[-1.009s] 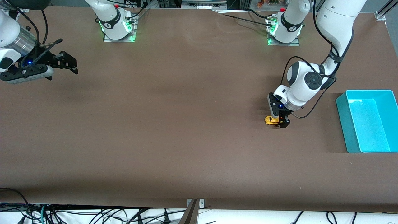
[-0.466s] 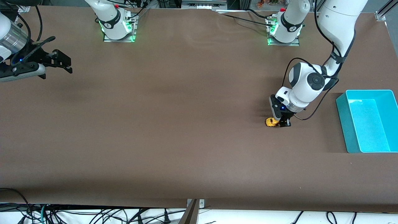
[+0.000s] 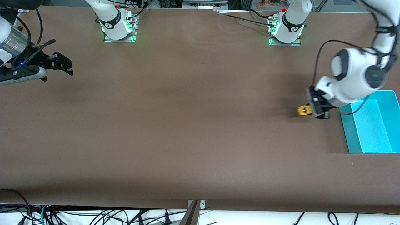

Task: Wind and store yellow beetle car
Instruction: 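Carry the car with the left gripper over the teal bin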

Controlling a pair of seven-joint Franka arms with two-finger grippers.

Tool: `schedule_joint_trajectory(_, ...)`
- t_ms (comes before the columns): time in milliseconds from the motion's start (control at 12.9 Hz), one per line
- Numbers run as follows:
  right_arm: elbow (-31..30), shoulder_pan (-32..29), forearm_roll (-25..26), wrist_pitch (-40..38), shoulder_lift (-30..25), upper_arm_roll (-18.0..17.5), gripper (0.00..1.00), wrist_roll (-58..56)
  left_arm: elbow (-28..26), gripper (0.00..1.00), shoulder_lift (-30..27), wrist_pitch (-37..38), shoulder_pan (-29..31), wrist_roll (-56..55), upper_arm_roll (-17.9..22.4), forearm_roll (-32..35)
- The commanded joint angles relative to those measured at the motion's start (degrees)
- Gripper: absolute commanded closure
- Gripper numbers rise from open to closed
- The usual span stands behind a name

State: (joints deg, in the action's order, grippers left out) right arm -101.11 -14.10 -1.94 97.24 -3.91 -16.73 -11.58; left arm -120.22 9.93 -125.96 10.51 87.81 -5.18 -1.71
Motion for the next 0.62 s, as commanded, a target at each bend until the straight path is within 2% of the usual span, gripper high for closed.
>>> schedule_joint_trajectory(0, 1.80, 0.74, 0.80, -1.44, 0.75, 0.47, 0.00, 0.07, 4.19, 0.84, 0.61, 6.59, 10.01, 11.91, -0.53, -1.11)
schedule_joint_trajectory(155, 1.45, 0.74, 0.80, -1.44, 0.57, 0.38, 0.00, 0.07, 6.04, 0.84, 2.45, 6.87, 18.10, 19.55, -0.53, -1.11)
schedule_joint_trajectory(233, 1.19, 0.74, 0.80, -1.44, 0.48, 0.47, 0.00, 0.07, 8.66, 0.84, 4.29, 6.96, 20.92, 23.69, -0.53, -1.11)
schedule_joint_trajectory(466, 1.18, 0.74, 0.80, -1.61, 0.40, 0.38, 0.00, -0.02, 14.47, 0.84, 9.82, 6.96, 26.73, 31.97, -0.53, -0.76)
schedule_joint_trajectory(543, 1.44, 0.74, 0.80, -1.61, 0.39, 0.47, 0.00, -0.11, 16.49, 0.83, 13.50, 6.87, 28.49, 34.25, -0.53, -1.19)
